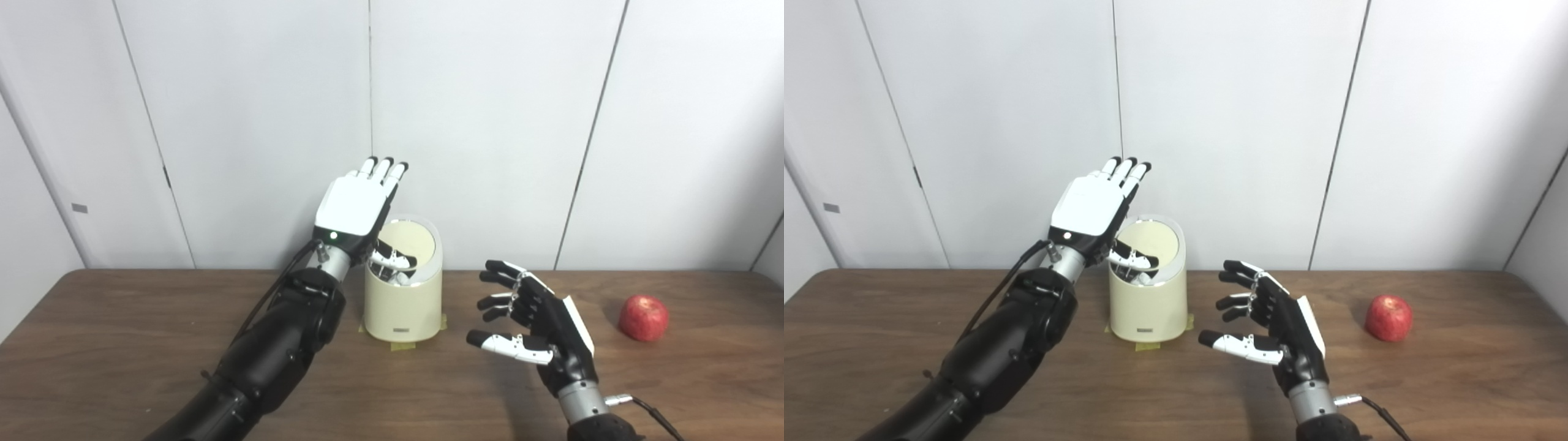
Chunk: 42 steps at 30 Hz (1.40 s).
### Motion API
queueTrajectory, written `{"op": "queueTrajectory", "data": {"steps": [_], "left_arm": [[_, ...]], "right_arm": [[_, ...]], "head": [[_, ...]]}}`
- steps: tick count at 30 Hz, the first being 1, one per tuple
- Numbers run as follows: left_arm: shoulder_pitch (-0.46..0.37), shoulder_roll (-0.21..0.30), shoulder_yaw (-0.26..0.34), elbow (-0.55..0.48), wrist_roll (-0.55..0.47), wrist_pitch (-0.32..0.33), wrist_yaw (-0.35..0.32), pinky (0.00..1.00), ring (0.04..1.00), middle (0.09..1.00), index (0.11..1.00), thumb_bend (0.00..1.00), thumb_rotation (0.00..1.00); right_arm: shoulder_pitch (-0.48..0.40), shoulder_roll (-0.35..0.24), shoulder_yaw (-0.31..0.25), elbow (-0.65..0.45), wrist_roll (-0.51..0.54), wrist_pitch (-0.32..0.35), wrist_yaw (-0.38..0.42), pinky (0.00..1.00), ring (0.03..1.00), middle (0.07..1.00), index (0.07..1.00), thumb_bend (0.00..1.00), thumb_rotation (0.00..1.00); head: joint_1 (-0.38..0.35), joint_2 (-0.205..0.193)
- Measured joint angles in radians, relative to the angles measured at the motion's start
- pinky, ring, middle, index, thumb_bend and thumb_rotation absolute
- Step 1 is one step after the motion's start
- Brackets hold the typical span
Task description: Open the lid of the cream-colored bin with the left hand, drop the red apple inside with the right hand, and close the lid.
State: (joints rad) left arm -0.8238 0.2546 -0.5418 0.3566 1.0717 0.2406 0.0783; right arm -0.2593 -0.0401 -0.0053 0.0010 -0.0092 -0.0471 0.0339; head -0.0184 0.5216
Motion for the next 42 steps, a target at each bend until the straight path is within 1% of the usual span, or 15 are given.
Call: {"op": "queueTrajectory", "data": {"steps": [2,5,8,11,13,16,20,24,28,32,33,34,37,40,42], "left_arm": [[0.018,0.0,0.024,-0.028,-0.015,-0.014,0.015,0.88,0.972,1.0,1.0,0.9,0.05],[0.078,-0.015,0.127,-0.07,-0.101,-0.049,0.074,0.9,0.966,0.987,1.0,0.84,0.1],[0.136,-0.053,0.257,-0.136,-0.295,-0.105,0.076,0.81,0.971,0.983,1.0,0.77,0.15],[0.168,-0.101,0.354,-0.244,-0.479,-0.144,0.058,0.78,0.94,0.962,0.988,0.77,0.16],[0.183,-0.121,0.395,-0.34,-0.586,-0.15,0.027,0.77,0.931,0.95,0.974,0.76,0.16],[0.218,-0.149,0.446,-0.45,-0.728,-0.132,-0.034,0.66,0.856,0.915,0.934,0.77,0.17],[0.343,-0.186,0.487,-0.518,-0.859,-0.06,-0.087,0.65,0.823,0.886,0.93,0.74,0.16],[0.487,-0.177,0.507,-0.512,-0.929,-0.073,-0.116,0.63,0.779,0.851,0.896,0.77,0.21],[0.563,-0.135,0.557,-0.501,-0.972,-0.162,-0.118,0.61,0.744,0.816,0.851,0.74,0.17],[0.618,-0.093,0.577,-0.466,-0.998,-0.254,-0.125,0.63,0.734,0.801,0.84,0.73,0.16],[0.633,-0.089,0.577,-0.458,-1.0,-0.259,-0.126,0.63,0.731,0.8,0.839,0.74,0.16],[0.644,-0.089,0.577,-0.448,-1.002,-0.264,-0.128,0.63,0.724,0.796,0.836,0.74,0.15],[0.655,-0.092,0.571,-0.426,-1.007,-0.289,-0.133,0.61,0.719,0.796,0.835,0.73,0.15],[0.654,-0.09,0.573,-0.423,-1.013,-0.322,-0.134,0.65,0.735,0.795,0.834,0.73,0.14],[0.653,-0.082,0.579,-0.413,-1.022,-0.342,-0.138,0.66,0.742,0.795,0.834,0.72,0.13]], "right_arm": [[0.0,0.0,0.0,0.0,0.0,0.0,0.0,0.49,0.566,0.738,0.744,0.81,0.12],[0.001,-0.001,-0.002,0.0,0.001,0.0,0.0,0.48,0.569,0.737,0.743,0.81,0.12],[0.001,-0.003,-0.005,0.0,0.002,0.001,0.0,0.5,0.576,0.731,0.739,0.82,0.15],[0.001,-0.003,-0.004,0.0,0.001,0.002,0.0,0.51,0.589,0.732,0.739,0.81,0.16],[-0.002,0.001,0.004,0.0,0.001,0.002,0.001,0.51,0.59,0.734,0.742,0.81,0.16],[-0.002,0.001,0.003,0.001,0.001,0.002,0.001,0.51,0.59,0.738,0.741,0.81,0.16],[-0.001,-0.008,0.0,0.002,0.001,0.002,0.001,0.51,0.582,0.727,0.739,0.81,0.16],[0.0,-0.008,0.0,0.006,0.002,0.001,0.001,0.52,0.58,0.721,0.74,0.81,0.16],[0.0,-0.008,0.001,0.005,0.005,0.001,0.002,0.51,0.571,0.721,0.734,0.81,0.15],[0.0,-0.006,0.004,0.005,0.011,0.001,0.006,0.5,0.57,0.725,0.736,0.82,0.13],[0.001,-0.007,0.004,0.005,0.011,0.001,0.006,0.5,0.572,0.726,0.737,0.81,0.13],[0.001,-0.007,0.004,0.004,0.012,0.001,0.006,0.5,0.581,0.729,0.738,0.81,0.13],[0.001,-0.017,0.007,-0.002,-0.012,0.002,0.007,0.48,0.581,0.727,0.737,0.82,0.14],[-0.012,-0.075,0.006,-0.006,-0.035,0.004,0.033,0.47,0.581,0.729,0.732,0.84,0.19],[-0.032,-0.139,-0.008,-0.003,-0.063,0.003,0.044,0.47,0.594,0.737,0.74,0.83,0.21]], "head": [[0.002,0.0],[0.008,0.0],[0.011,0.0],[0.015,-0.002],[0.017,-0.003],[0.017,-0.003],[0.02,-0.003],[0.017,-0.005],[0.008,-0.005],[-0.029,-0.009],[-0.029,-0.009],[-0.07,-0.014],[-0.118,-0.024],[-0.153,-0.035],[-0.222,-0.057]]}}
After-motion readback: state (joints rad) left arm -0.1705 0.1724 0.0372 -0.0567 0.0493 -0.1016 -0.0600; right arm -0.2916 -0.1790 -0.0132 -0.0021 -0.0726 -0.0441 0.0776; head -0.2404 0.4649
